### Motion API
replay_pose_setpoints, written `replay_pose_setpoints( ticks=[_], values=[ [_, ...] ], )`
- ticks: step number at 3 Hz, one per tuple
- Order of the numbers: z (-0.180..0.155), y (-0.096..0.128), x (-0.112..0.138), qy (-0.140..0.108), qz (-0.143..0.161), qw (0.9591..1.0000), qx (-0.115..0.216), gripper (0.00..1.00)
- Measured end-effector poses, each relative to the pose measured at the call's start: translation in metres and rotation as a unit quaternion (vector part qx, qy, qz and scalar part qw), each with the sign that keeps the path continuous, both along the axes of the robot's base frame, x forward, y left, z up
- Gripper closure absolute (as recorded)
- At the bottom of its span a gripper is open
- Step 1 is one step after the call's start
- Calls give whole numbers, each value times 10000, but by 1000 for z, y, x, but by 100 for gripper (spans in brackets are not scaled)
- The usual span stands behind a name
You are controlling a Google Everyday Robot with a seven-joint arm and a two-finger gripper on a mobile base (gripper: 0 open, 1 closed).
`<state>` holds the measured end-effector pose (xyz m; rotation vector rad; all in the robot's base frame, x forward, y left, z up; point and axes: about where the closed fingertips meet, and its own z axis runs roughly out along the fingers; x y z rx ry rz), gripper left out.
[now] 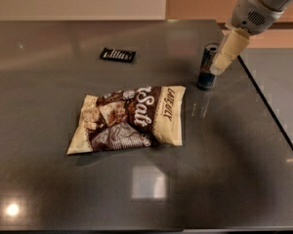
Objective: Move redbull can near brown chip bag
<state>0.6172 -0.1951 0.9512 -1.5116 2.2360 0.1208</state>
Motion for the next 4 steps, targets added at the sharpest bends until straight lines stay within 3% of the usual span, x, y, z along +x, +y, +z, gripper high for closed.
replay_pose_setpoints(
  ticks=[2, 4],
  values=[
    [-22, 3, 20, 313, -20, 9994, 176, 0],
    [-29, 2, 30, 394, -14, 9989, 248, 41]
  ],
)
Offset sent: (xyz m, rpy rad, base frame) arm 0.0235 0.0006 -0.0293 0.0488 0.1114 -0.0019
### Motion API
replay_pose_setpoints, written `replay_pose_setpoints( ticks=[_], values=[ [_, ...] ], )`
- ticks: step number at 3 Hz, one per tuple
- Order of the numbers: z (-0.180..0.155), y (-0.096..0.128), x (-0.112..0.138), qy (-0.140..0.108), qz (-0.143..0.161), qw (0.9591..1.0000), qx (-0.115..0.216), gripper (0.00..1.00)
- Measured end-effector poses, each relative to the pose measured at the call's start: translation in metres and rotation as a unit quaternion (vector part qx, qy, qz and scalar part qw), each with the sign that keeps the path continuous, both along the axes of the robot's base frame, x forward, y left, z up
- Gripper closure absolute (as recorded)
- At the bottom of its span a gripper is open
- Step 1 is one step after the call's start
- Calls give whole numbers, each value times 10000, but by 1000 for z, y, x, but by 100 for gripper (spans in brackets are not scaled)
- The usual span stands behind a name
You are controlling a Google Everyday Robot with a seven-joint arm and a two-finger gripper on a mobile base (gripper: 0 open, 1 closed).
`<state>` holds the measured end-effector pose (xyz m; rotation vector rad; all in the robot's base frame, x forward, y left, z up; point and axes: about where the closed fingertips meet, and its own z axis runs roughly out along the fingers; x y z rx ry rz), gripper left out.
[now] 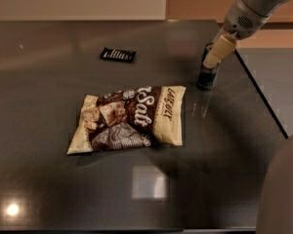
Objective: Move redbull can near brown chip bag
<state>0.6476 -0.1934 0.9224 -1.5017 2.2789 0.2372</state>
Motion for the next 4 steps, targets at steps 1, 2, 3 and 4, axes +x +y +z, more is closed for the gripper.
replay_pose_setpoints(
  ticks=[1, 2, 3, 4],
  values=[
    [1, -1, 0, 9, 43, 10000, -7, 64],
    [7, 4, -8, 29, 256, 9997, 30, 88],
    [18, 7, -26, 64, 499, 9987, 71, 100],
    [32, 9, -52, 64, 748, 9971, 124, 100]
  ],
)
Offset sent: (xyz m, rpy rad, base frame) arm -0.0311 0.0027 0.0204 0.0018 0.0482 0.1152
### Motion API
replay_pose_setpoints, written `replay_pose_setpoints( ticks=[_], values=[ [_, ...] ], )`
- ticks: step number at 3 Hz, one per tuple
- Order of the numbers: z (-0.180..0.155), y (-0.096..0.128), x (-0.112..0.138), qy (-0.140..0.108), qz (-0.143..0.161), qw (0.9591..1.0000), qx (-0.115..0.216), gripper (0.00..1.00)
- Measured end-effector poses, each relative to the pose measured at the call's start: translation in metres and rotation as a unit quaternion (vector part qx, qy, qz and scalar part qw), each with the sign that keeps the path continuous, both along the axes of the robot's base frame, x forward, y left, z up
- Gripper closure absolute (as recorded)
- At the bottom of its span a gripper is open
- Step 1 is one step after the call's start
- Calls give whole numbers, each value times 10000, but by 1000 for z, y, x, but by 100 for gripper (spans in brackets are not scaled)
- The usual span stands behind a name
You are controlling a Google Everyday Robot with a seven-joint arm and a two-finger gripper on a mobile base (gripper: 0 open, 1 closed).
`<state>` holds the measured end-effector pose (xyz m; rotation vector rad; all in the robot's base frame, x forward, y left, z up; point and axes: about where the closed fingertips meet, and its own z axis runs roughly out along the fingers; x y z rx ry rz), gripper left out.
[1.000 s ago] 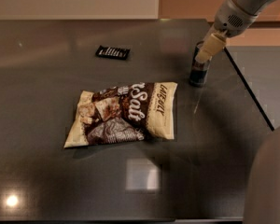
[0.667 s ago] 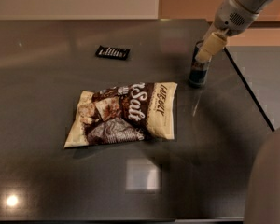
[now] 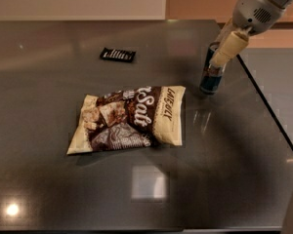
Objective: Move redbull can near brown chip bag
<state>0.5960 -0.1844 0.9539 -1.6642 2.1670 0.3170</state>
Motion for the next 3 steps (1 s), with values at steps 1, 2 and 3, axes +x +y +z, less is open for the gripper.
replay_pose_setpoints(
  ticks=[1, 2, 3],
  values=[
    [7, 4, -28, -22, 261, 9997, -12, 100],
    [3, 8, -57, -11, 541, 9985, -92, 100],
    [-9, 17, -78, 89, 783, 9968, -116, 100]
  ],
)
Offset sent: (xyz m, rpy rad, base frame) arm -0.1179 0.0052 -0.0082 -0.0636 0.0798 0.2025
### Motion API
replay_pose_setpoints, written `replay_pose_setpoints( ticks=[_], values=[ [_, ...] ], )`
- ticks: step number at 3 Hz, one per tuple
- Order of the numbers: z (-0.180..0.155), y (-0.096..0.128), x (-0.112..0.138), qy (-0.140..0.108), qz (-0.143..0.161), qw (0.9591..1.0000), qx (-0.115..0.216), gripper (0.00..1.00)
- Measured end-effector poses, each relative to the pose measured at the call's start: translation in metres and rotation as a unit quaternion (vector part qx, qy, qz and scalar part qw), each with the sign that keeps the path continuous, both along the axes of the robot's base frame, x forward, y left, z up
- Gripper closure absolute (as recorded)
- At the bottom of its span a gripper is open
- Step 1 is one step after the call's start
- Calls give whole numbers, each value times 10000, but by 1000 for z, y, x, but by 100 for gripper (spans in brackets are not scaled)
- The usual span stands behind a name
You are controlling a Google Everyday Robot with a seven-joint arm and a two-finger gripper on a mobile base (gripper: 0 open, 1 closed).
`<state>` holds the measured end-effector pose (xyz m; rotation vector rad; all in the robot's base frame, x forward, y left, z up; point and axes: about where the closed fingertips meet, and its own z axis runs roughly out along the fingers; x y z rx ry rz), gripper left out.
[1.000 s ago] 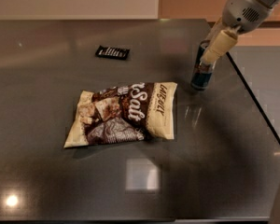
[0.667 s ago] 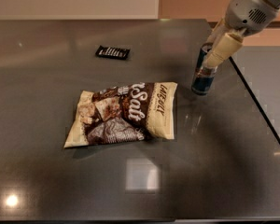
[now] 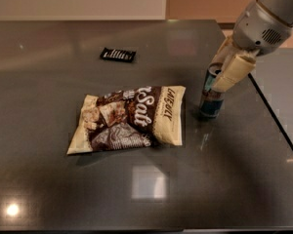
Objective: Move redbull can near brown chip bag
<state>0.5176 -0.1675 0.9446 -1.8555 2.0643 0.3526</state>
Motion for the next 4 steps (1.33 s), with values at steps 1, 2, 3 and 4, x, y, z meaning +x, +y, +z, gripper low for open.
replay_pose_setpoints(
  ticks=[1, 2, 3, 4],
  values=[
    [-11, 11, -14, 96, 213, 9997, 32, 100],
    [-13, 24, -22, 75, 442, 9990, 87, 82],
    [-11, 35, -27, -38, 634, 9979, 127, 59],
    [-10, 41, -30, -96, 760, 9969, 159, 36]
  ],
)
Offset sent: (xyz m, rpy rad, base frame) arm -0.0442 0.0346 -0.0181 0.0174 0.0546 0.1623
